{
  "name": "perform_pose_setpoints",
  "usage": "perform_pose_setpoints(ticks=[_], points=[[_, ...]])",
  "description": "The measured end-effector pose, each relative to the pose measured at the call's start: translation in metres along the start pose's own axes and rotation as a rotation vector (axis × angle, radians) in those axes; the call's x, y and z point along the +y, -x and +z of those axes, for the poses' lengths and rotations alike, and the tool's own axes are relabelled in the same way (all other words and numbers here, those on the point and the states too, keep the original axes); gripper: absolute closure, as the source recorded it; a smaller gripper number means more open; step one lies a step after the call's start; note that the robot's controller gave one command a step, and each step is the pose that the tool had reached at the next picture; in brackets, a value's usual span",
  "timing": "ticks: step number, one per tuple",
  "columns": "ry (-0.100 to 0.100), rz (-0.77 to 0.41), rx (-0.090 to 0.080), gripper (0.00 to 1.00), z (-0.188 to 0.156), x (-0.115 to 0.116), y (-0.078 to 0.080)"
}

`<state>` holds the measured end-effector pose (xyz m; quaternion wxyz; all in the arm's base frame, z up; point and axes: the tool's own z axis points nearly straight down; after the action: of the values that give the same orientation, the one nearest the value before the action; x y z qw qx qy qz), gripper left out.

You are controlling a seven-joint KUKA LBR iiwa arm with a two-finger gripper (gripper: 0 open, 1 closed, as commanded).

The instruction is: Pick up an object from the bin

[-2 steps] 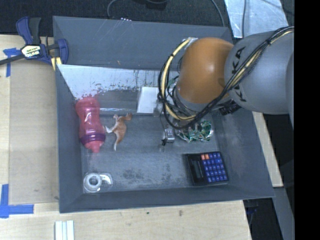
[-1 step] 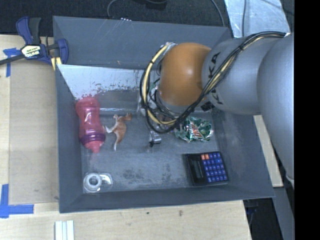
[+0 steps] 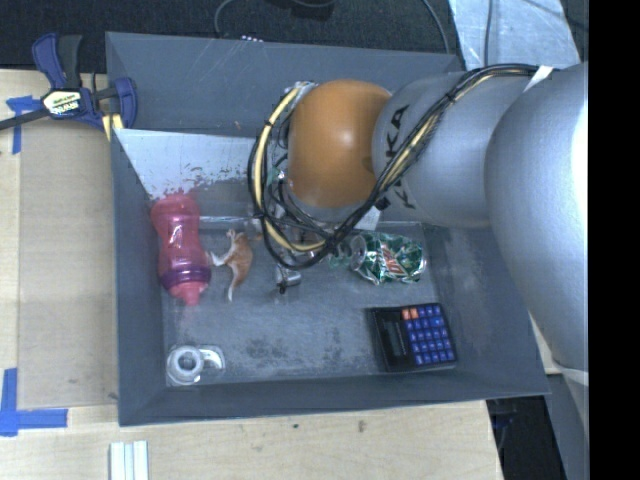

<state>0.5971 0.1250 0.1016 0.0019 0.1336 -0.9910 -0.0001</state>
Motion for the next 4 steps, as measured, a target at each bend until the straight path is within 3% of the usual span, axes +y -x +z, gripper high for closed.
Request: perform_pose_setpoints(ticks=[1, 2, 3, 4], points=[[-0.002, -0.041, -0.017, 0.0, -0.025, 0.006, 0.01], [-0.001, -0.154, -0.01, 0.0, 0.027, 0.003, 0.015], [-0.003, -0.152, -0.024, 1.0, 0.029, 0.001, 0.027], [-0.003, -0.152, -0.024, 1.0, 0.029, 0.001, 0.027]])
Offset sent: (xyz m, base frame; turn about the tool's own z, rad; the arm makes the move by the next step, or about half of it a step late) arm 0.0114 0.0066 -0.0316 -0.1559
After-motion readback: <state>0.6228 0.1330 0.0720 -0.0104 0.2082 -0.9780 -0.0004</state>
